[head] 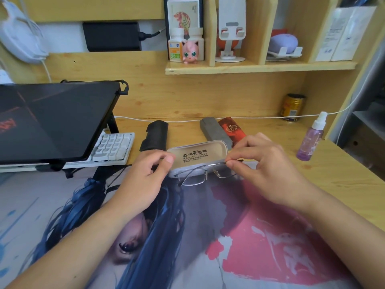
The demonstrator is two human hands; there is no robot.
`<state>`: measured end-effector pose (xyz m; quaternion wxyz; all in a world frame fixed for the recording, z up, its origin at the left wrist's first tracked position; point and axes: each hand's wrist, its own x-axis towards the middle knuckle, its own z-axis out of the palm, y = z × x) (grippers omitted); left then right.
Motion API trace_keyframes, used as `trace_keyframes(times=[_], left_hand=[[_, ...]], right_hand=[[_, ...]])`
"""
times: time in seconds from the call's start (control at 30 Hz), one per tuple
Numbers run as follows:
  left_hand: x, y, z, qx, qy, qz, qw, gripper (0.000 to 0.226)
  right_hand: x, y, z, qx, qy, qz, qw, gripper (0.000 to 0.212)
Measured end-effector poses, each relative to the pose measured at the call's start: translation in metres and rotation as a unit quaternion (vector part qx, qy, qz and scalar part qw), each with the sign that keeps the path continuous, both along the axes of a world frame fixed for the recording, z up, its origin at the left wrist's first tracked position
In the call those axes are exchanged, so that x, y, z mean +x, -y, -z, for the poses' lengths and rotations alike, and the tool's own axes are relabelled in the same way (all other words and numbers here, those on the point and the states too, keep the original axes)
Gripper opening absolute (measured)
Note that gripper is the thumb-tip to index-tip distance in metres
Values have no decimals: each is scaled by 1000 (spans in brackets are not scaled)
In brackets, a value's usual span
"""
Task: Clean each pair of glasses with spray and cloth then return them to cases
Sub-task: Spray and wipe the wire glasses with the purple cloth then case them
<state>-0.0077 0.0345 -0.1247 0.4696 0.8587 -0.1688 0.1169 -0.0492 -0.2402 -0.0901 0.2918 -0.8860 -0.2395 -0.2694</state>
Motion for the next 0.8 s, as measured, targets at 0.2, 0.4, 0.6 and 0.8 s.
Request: trace_keyframes(times=[0.2, 0.4, 0.6, 0.8], left_hand=[[6, 8, 12, 115, 84, 42, 989, 16], [27, 27, 11, 185, 169, 48, 967, 16], [40, 37, 8, 246, 138, 33, 959, 35], [28, 27, 6, 222, 118, 33, 967, 47]], right_hand=[[7, 13, -9, 111, 34, 50, 992, 9], [10, 22, -11, 150, 46, 85, 984, 15], [13, 22, -5, 139, 16, 90, 986, 12], [12, 21, 0, 104, -15, 86, 991, 10]])
